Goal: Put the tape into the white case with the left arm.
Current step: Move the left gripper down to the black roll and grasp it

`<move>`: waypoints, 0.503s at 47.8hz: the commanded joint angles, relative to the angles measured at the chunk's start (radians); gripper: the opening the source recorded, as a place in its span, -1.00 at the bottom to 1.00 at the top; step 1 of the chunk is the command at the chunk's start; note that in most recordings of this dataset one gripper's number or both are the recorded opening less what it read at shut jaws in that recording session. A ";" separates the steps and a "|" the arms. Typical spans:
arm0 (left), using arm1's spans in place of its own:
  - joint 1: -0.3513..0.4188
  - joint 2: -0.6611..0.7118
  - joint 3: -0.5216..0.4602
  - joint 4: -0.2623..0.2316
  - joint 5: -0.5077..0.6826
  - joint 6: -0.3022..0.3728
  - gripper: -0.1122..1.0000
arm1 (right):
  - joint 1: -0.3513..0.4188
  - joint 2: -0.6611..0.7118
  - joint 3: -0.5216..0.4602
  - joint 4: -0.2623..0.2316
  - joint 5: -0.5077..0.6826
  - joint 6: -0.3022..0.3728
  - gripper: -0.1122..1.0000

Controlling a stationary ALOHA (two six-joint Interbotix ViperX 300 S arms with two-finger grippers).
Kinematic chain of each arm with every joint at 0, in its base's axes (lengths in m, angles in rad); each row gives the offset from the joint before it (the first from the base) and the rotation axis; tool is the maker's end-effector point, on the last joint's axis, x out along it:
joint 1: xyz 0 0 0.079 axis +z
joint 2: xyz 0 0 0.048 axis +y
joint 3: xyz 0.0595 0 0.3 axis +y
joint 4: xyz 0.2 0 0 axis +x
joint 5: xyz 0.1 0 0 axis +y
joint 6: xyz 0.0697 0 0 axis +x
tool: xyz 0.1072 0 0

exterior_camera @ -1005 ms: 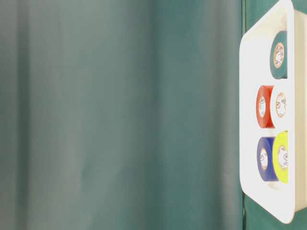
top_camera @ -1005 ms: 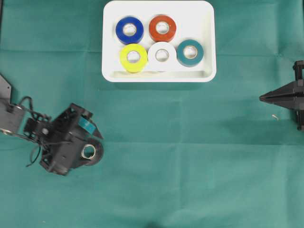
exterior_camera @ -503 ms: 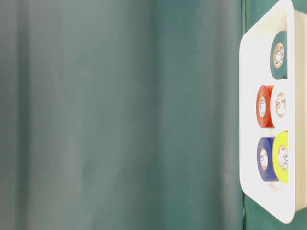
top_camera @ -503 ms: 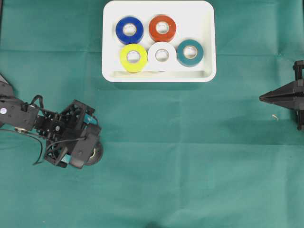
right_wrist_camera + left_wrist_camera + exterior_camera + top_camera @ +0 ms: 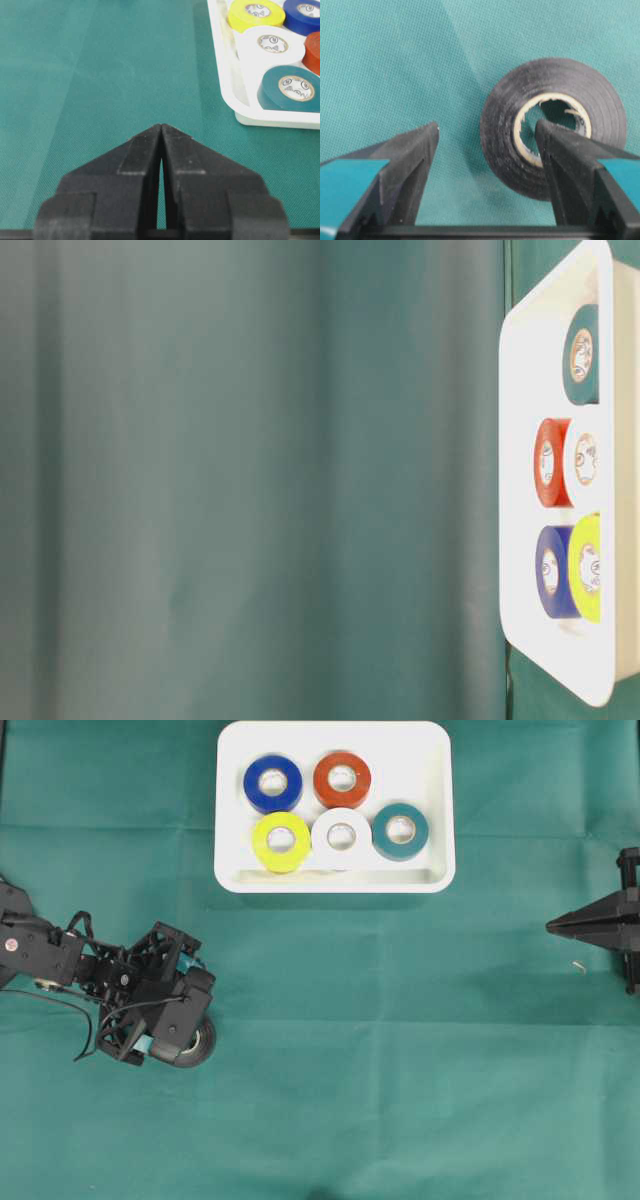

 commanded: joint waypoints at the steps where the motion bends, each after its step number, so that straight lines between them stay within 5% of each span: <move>1: 0.002 -0.006 -0.014 0.002 0.005 -0.005 0.49 | -0.002 0.006 -0.011 -0.002 -0.006 0.000 -0.97; 11: -0.002 -0.006 -0.031 0.002 0.029 -0.020 -0.40 | -0.002 0.006 -0.011 -0.002 -0.006 0.000 -0.97; 24: -0.002 -0.011 -0.037 0.002 0.029 -0.020 -0.40 | -0.002 0.006 -0.009 -0.002 -0.006 0.000 -0.97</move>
